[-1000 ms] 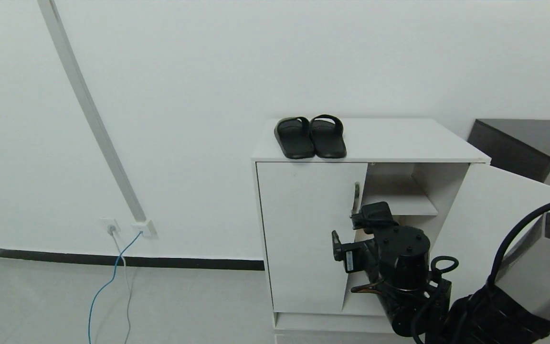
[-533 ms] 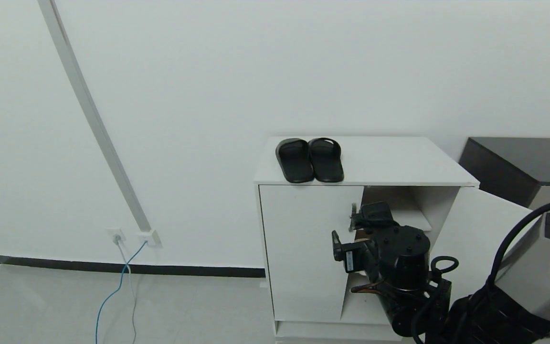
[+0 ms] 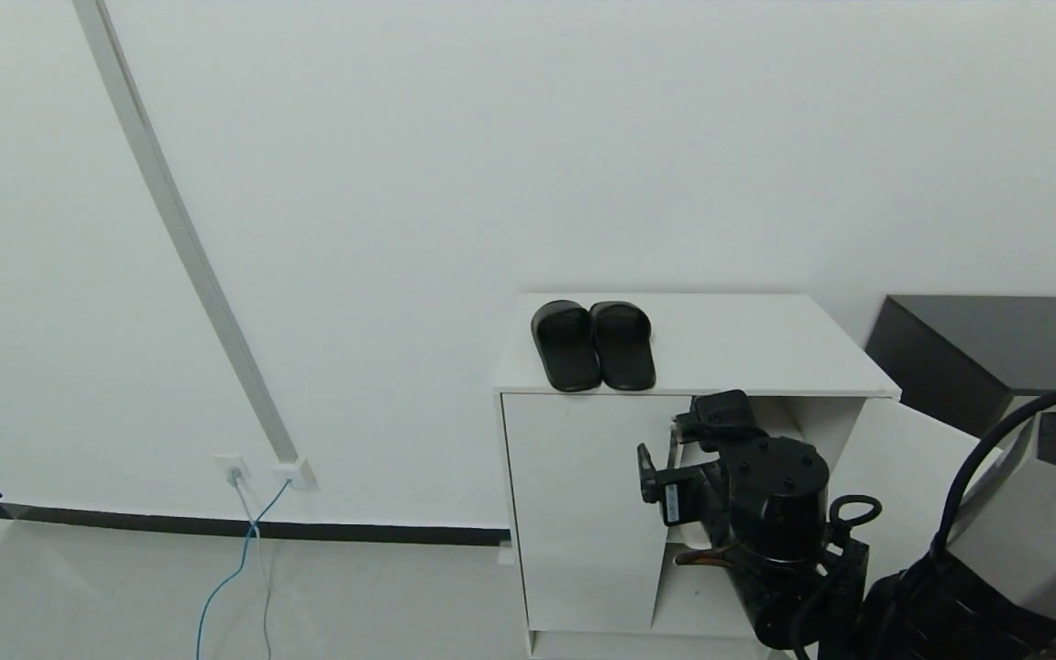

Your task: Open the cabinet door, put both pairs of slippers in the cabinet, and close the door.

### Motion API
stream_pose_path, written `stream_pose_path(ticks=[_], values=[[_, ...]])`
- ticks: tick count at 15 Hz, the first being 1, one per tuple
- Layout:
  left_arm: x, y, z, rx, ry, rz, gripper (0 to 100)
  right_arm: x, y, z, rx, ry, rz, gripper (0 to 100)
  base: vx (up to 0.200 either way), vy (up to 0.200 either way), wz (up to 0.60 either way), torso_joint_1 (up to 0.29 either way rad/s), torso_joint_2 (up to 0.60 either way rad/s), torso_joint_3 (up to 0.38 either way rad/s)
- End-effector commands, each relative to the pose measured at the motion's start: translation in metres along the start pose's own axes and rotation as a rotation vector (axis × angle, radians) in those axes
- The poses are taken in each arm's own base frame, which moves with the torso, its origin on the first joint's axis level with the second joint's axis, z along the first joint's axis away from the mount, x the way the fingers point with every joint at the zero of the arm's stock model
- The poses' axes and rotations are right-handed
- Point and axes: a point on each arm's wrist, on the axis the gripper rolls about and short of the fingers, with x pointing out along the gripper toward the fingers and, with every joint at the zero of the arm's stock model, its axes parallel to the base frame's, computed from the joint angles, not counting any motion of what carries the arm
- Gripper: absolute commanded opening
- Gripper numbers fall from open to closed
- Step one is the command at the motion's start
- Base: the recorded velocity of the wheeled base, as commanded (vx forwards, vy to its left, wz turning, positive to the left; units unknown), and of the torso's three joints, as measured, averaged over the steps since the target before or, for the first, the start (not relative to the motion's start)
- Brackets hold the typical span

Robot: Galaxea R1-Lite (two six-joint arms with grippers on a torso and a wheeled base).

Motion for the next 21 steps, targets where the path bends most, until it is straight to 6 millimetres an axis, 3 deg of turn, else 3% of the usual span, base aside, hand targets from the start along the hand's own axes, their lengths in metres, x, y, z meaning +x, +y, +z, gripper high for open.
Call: stream_pose_path(ticks=[1,4,16,21], values=[[0.0,0.0,0.0,0.001,0.001,0.0,0,0.0,0.0,0.002,0.006,-0.008,0.003,100,0.0,0.0,0.0,0.173,-0.39,-0.207],[0.0,0.0,0.0,0.002,0.001,0.0,0,0.0,0.001,0.009,0.023,-0.023,0.016,100,0.0,0.0,0.0,0.075,-0.17,-0.093],[0.0,0.0,0.0,0.001,0.001,0.0,0,-0.002,0.003,0.006,0.015,-0.016,0.039,100,0.2,0.0,0.0,0.007,0.0,-0.002],[0.0,0.0,0.0,0.002,0.001,0.0,0,0.017,0.019,0.003,0.02,-0.018,0.087,100,0.2,0.0,0.0,0.001,0.0,0.0]])
